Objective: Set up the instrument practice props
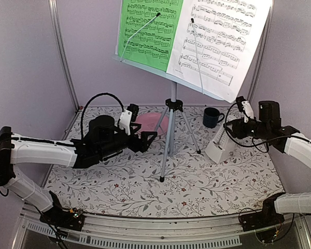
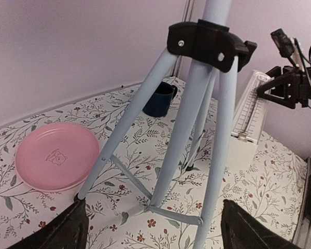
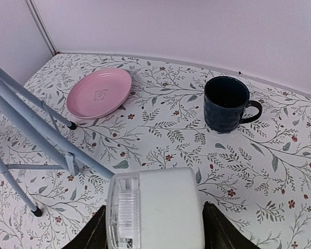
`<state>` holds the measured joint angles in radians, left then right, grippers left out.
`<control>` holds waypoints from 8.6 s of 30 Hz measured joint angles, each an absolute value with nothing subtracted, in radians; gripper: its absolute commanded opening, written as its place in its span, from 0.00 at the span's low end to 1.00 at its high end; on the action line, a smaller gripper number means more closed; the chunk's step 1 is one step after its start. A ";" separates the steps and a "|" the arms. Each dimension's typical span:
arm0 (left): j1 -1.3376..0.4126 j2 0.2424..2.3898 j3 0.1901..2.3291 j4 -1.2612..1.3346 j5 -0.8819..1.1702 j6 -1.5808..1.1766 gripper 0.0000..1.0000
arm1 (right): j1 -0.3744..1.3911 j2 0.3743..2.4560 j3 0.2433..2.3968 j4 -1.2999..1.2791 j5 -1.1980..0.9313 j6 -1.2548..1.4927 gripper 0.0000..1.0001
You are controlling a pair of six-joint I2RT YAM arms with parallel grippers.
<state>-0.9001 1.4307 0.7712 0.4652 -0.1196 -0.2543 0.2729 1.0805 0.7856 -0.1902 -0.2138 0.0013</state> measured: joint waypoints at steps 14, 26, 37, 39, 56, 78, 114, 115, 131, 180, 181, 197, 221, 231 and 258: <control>-0.877 1.381 0.763 0.439 -0.066 -0.221 0.85 | 0.436 0.898 0.657 -0.249 -0.451 0.105 0.30; -0.971 1.317 0.542 0.542 0.204 -0.049 0.81 | 0.609 0.957 0.630 -0.118 -0.653 0.011 0.31; -1.123 1.363 0.430 0.664 0.258 0.162 0.65 | 0.734 1.030 0.632 -0.035 -0.768 -0.174 0.26; -1.145 1.393 0.431 0.683 0.253 0.191 0.66 | 0.746 1.039 0.641 -0.025 -0.778 -0.191 0.25; -1.170 1.522 0.429 0.778 0.227 0.284 0.81 | 0.845 1.062 0.753 -0.044 -0.794 -0.290 0.21; -1.217 1.629 0.449 0.904 0.170 0.112 0.99 | 0.851 1.060 0.753 -0.029 -0.717 -0.284 0.16; -1.220 1.678 0.503 0.921 0.156 0.056 0.66 | 0.852 1.059 0.753 -0.013 -0.669 -0.258 0.13; -1.220 1.678 0.503 0.921 0.156 0.056 0.66 | 0.852 1.059 0.753 -0.013 -0.667 -0.258 0.13; -1.221 1.617 0.441 0.939 0.130 0.047 0.99 | 0.852 1.060 0.752 -0.013 -0.662 -0.258 0.12; -1.113 1.526 0.633 0.742 0.399 0.033 0.73 | 0.995 1.285 0.815 0.121 -0.596 -0.244 0.12; -1.112 1.524 0.632 0.742 0.400 0.033 0.71 | 0.995 1.285 0.815 0.122 -0.596 -0.243 0.12; -1.055 1.427 0.540 0.869 0.478 0.035 0.33 | 1.008 1.285 0.825 0.194 -0.576 -0.229 0.61; -0.997 1.532 0.436 0.917 0.588 0.052 0.54 | 1.000 1.271 0.770 0.292 -0.560 -0.161 0.73; -0.997 1.522 0.354 1.034 0.551 0.041 0.80 | 1.000 1.272 0.770 0.292 -0.560 -0.156 0.76; -0.995 1.249 0.402 0.538 0.451 0.022 0.41 | 0.993 1.271 0.760 0.232 -0.528 -0.120 0.79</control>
